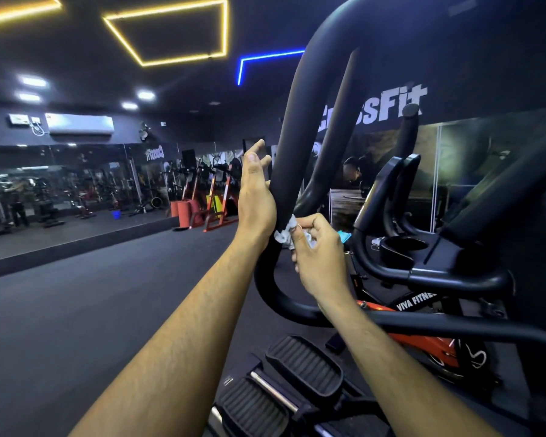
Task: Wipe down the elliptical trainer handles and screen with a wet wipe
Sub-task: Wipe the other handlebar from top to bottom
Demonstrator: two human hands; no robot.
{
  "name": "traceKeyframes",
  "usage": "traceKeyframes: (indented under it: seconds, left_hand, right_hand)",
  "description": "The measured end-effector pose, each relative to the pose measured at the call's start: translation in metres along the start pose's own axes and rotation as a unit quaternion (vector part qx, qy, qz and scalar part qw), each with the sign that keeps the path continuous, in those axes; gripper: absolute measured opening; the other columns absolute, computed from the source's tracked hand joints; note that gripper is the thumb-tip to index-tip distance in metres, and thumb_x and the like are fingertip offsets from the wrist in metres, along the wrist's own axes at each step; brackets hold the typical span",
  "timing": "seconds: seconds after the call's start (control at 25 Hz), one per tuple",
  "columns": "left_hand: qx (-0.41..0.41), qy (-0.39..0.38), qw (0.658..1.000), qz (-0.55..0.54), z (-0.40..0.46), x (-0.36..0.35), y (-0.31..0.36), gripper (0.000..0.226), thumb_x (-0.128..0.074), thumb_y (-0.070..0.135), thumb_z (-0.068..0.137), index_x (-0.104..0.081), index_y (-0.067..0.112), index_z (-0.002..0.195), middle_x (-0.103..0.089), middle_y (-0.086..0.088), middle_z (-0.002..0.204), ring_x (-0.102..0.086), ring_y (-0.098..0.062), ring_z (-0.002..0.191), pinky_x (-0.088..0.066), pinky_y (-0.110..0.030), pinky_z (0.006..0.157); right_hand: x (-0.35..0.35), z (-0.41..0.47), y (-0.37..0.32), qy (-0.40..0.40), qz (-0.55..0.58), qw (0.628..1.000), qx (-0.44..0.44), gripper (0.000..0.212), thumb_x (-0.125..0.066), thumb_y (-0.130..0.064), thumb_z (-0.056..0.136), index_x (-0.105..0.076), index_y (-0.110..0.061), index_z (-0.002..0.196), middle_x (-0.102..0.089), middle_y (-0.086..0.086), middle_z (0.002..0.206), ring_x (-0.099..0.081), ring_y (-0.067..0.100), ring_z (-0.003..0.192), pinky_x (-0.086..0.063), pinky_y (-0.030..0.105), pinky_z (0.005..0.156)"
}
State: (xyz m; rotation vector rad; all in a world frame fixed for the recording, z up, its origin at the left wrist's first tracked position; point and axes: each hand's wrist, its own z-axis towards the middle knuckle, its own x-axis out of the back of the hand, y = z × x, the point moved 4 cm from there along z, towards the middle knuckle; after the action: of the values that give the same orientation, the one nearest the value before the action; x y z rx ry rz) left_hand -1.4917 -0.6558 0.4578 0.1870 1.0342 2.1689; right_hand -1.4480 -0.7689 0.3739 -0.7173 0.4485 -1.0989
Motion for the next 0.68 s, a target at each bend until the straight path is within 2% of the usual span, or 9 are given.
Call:
traceKeyframes:
  seconds: [0.08, 0.16, 0.24, 0.32, 0.44, 0.56, 0.68]
  left_hand:
    - [0.001, 0.006, 1.000, 0.006, -0.001, 0.001, 0.000, 0.045, -0.025, 0.072, 0.098, -0.056, 0.061, 0.129, -0.064, -0.010, 0.139, -0.064, -0.038, 0.120, -0.048, -0.063, 0.107]
    - [0.005, 0.011, 1.000, 0.009, -0.002, 0.001, 0.001, 0.050, -0.024, 0.069, 0.100, -0.056, 0.053, 0.135, -0.067, -0.005, 0.136, -0.067, -0.028, 0.115, -0.050, -0.057, 0.108]
    - [0.009, 0.011, 1.000, 0.007, -0.003, 0.002, 0.003, 0.054, -0.024, 0.066, 0.101, -0.055, 0.046, 0.141, -0.068, -0.002, 0.135, -0.069, -0.022, 0.114, -0.052, -0.049, 0.106]
    - [0.014, 0.008, 1.000, 0.008, -0.005, 0.001, 0.005, 0.052, -0.024, 0.064, 0.103, -0.055, 0.044, 0.140, -0.069, -0.002, 0.134, -0.071, -0.017, 0.111, -0.053, -0.044, 0.104]
    - [0.018, 0.008, 1.000, 0.009, -0.008, 0.001, 0.005, 0.047, -0.025, 0.063, 0.102, -0.057, 0.049, 0.133, -0.072, 0.000, 0.127, -0.070, -0.019, 0.112, -0.049, -0.050, 0.109]
    - [0.020, 0.007, 1.000, 0.008, -0.011, 0.003, 0.007, 0.052, -0.024, 0.063, 0.102, -0.058, 0.045, 0.137, -0.074, 0.000, 0.122, -0.070, -0.022, 0.111, -0.049, -0.053, 0.108]
    - [-0.004, -0.005, 1.000, 0.015, -0.015, 0.000, 0.013, 0.049, -0.023, 0.057, 0.106, -0.061, 0.041, 0.134, -0.077, 0.001, 0.111, -0.073, -0.022, 0.102, -0.052, -0.057, 0.101]
  right_hand:
    - [0.010, 0.007, -0.007, -0.045, -0.059, 0.997, 0.017, 0.013, -0.061, -0.025, 0.099, -0.059, -0.027, 0.086, -0.065, -0.009, 0.070, -0.061, 0.016, 0.061, -0.052, 0.040, 0.061]
    - [0.027, 0.015, -0.023, -0.066, -0.077, 0.994, 0.044, 0.015, -0.064, -0.020, 0.098, -0.062, -0.024, 0.083, -0.065, -0.012, 0.069, -0.059, 0.009, 0.059, -0.050, 0.033, 0.062]
    - [0.045, 0.024, -0.047, 0.000, -0.049, 0.994, 0.095, 0.012, -0.063, -0.024, 0.099, -0.064, -0.023, 0.087, -0.066, -0.014, 0.072, -0.061, 0.009, 0.062, -0.052, 0.033, 0.064]
    - [0.048, 0.034, -0.066, 0.076, -0.018, 0.988, 0.135, 0.009, -0.061, -0.029, 0.100, -0.064, -0.026, 0.092, -0.068, -0.012, 0.079, -0.065, 0.015, 0.069, -0.056, 0.040, 0.067]
    - [0.025, 0.032, -0.068, 0.124, 0.014, 0.984, 0.125, 0.010, -0.059, -0.028, 0.098, -0.058, -0.033, 0.089, -0.067, -0.012, 0.078, -0.067, 0.020, 0.071, -0.057, 0.048, 0.067]
    - [0.005, 0.006, -0.045, 0.140, 0.007, 0.985, 0.101, 0.010, -0.062, -0.015, 0.098, -0.059, -0.020, 0.090, -0.068, -0.011, 0.081, -0.066, 0.012, 0.076, -0.054, 0.038, 0.072]
    - [0.009, -0.005, -0.032, 0.078, -0.049, 0.990, 0.108, 0.010, -0.067, -0.012, 0.095, -0.060, -0.016, 0.088, -0.067, -0.012, 0.080, -0.063, 0.005, 0.074, -0.047, 0.027, 0.069]
